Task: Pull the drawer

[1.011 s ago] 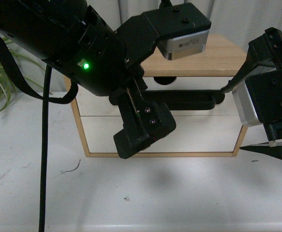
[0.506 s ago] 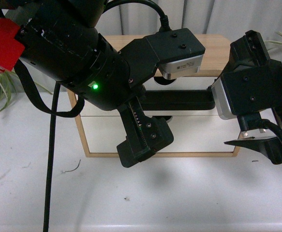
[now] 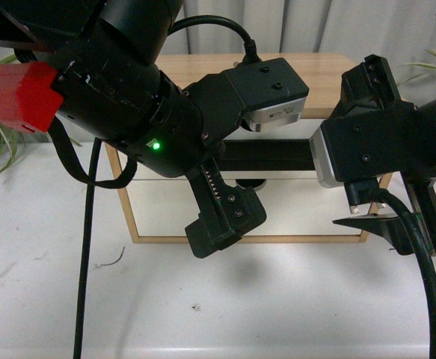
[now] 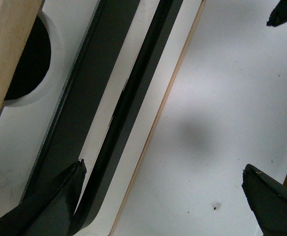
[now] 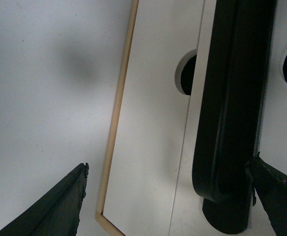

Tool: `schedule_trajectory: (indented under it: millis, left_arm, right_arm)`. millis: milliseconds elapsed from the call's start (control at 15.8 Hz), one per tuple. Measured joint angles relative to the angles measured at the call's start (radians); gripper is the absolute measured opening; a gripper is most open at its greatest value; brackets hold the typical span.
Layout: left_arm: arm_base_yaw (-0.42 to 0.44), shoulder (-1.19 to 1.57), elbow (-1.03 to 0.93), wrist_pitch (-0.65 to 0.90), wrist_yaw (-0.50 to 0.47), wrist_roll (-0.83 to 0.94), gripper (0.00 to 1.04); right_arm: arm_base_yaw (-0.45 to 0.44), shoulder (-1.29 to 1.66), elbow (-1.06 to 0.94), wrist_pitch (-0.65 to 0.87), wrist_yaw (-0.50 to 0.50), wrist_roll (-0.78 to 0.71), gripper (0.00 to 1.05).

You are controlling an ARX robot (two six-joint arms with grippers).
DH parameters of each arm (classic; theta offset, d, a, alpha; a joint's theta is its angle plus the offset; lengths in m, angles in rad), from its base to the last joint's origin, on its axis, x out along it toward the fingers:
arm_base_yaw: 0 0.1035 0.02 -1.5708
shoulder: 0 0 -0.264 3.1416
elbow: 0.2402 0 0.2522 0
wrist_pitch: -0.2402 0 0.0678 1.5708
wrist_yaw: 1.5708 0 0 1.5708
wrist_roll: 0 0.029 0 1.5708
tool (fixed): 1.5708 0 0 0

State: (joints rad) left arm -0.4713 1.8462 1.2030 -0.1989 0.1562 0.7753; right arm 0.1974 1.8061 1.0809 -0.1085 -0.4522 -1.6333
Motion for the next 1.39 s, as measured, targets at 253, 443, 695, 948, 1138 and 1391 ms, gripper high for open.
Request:
schedule_trajectory:
  millis: [253,443,695,948,1138,1391]
  left_arm:
    - [0.0,0.024,0.009,0.021,-0.006,-0.017,0.98]
    - [-0.009,0.025,0.007,0.018,0.009,-0.019,0.98]
    - [-0.019,0.025,-0.014,0.038,0.014,-0.016,0.98]
    - [-0.027,0.025,-0.024,0.05,0.014,-0.016,0.98]
    - [-0.038,0.024,-0.041,0.049,0.036,-0.016,0.98]
    - [-0.051,-0.014,-0.092,0.049,0.054,-0.016,0.98]
  right_arm:
    - [0.014,0.044,0.001,0.031,0.008,0.019,0.98]
    - [0.02,0.068,-0.003,0.05,0.015,0.024,0.98]
    - [0.02,0.073,-0.028,0.079,0.016,0.037,0.98]
    - [0.018,0.065,-0.039,0.069,0.016,0.056,0.98]
    - [0.017,0.015,-0.089,0.043,0.018,0.078,0.98]
    - [0.011,-0.037,-0.151,0.036,0.011,0.08,0.98]
